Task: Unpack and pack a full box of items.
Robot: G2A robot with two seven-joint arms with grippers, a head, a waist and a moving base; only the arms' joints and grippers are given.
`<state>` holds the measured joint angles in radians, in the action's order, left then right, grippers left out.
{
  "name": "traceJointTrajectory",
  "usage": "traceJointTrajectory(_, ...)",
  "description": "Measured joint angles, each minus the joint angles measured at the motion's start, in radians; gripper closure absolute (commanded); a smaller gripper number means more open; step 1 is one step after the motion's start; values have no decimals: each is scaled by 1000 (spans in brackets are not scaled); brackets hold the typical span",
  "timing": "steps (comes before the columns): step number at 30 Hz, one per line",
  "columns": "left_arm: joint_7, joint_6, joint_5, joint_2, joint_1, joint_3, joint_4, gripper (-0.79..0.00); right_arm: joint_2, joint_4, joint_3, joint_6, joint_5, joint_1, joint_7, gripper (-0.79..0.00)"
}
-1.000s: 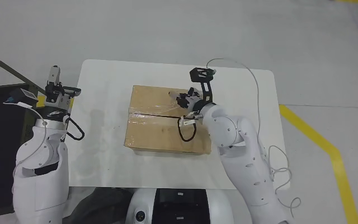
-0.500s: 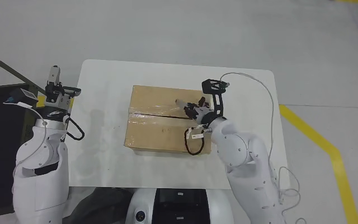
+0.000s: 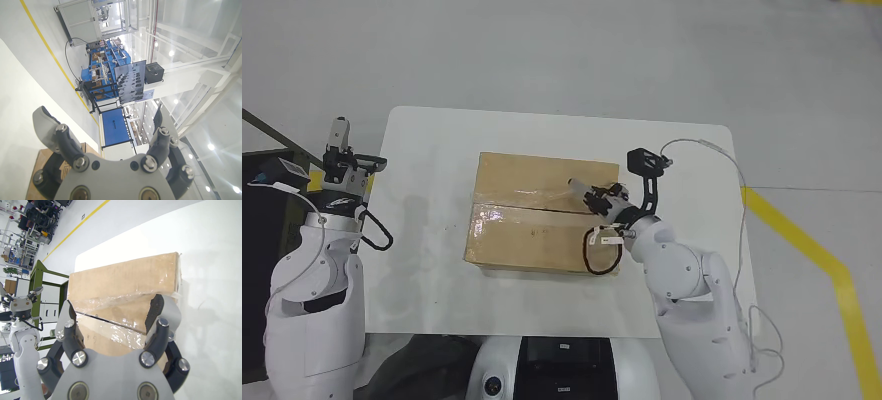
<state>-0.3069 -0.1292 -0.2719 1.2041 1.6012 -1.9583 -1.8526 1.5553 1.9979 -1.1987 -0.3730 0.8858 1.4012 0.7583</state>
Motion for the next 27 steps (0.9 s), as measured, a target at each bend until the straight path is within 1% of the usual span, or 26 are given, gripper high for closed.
traceJointTrajectory(6,0,0,0,0,0,0,0,-785,-3,21,-31,-8,-66,26,-56,-779)
traceJointTrajectory(9,0,0,0,0,0,0,0,-785,-4,11,-46,-16,-109,19,-57,-748)
traceJointTrajectory(13,0,0,0,0,0,0,0,-785,-6,-2,-63,-18,-156,12,-67,-653)
traceJointTrajectory(16,0,0,0,0,0,0,0,-785,-8,-2,-75,-21,-185,16,-78,-508)
traceJointTrajectory(17,0,0,0,0,0,0,0,-785,-9,-2,-77,-23,-192,17,-80,-480)
traceJointTrajectory(19,0,0,0,0,0,0,0,-785,-10,-1,-83,-32,-213,21,-87,-459)
traceJointTrajectory(23,0,0,0,0,0,0,0,-785,-13,0,-93,-52,-246,27,-93,-496)
traceJointTrajectory(25,0,0,0,0,0,0,0,-785,-14,1,-97,-61,-259,30,-92,-539)
traceJointTrajectory(26,0,0,0,0,0,0,0,-785,-15,2,-99,-64,-264,31,-92,-542)
traceJointTrajectory(27,0,0,0,0,0,0,0,-785,-17,2,-102,-68,-271,33,-92,-563)
